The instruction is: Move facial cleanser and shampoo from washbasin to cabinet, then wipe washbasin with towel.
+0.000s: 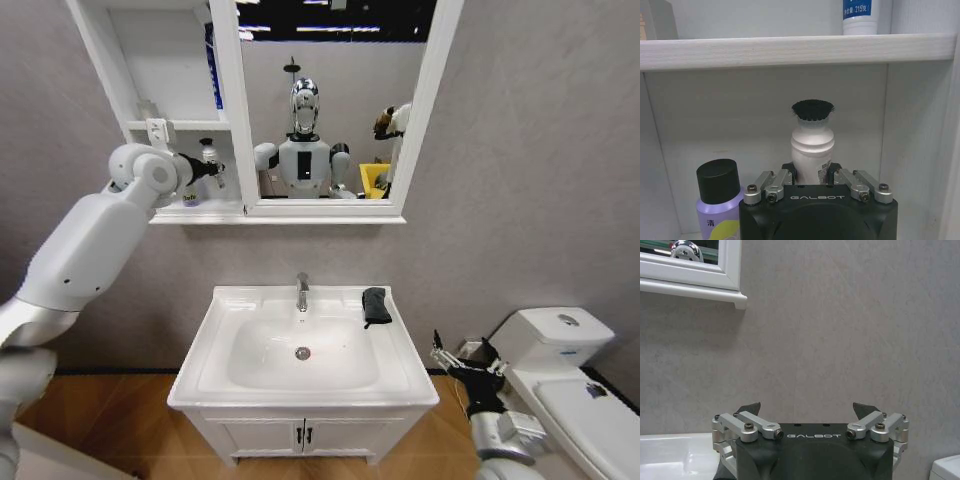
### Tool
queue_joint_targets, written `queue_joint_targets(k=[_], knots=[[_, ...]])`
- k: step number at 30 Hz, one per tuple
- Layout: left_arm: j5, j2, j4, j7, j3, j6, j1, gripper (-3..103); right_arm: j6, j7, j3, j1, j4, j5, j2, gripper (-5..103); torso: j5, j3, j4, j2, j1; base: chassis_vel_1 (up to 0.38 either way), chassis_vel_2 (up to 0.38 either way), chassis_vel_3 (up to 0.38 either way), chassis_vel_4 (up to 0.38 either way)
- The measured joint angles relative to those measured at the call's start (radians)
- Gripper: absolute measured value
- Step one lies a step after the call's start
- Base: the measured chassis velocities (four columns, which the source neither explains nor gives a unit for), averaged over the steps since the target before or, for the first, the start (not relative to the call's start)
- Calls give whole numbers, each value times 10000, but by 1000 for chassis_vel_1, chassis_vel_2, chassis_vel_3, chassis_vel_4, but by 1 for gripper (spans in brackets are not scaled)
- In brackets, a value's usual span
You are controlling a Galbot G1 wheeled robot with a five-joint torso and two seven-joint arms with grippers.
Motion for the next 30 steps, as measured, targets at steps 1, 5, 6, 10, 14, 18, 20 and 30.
queue_joint_targets(k=[1, 5, 6, 10, 14, 18, 20, 30], knots=[[0, 0, 0, 0, 0, 0, 0, 30, 0, 0, 0, 0, 0, 0, 0, 100, 0, 0, 0, 0, 0, 0, 0, 0, 0], [39, 3, 5, 68, -4, -6, 32, 30, -60, 16, -74, 112, -8, -16, -4, 100, 0, 0, 0, 0, 0, 0, 0, 0, 0], [43, -15, 19, 76, -4, -8, 58, 30, -97, 24, -90, 145, -9, -20, -9, 100, 0, -1, -1, 2, 0, 0, 0, 0, 0], [49, -41, 36, 87, -16, -12, 154, 30, -139, 34, -94, 185, -14, -24, -35, 100, 0, 0, -1, 1, 0, 0, 0, 0, 0], [82, -52, 27, 87, -103, -14, 372, 30, -179, 47, -85, 219, -53, -24, -66, 100, 0, 0, -2, 1, 0, 0, 0, 0, 0], [118, -91, 91, 87, -231, -18, 451, 30, -189, 53, -93, 267, -118, -41, -68, 100, 0, 0, -2, 1, 0, 0, 0, 0, 0], [139, -98, 123, 87, -271, -20, 456, 34, -193, 54, -110, 295, -150, -59, -59, 100, 0, 0, -2, 1, 0, 0, 0, 0, 0], [343, -223, 246, 136, -449, -26, 496, 72, -217, 54, -216, 375, -210, -171, 3, 100, 0, 0, -2, 2, 0, 0, 0, 0, 0]])
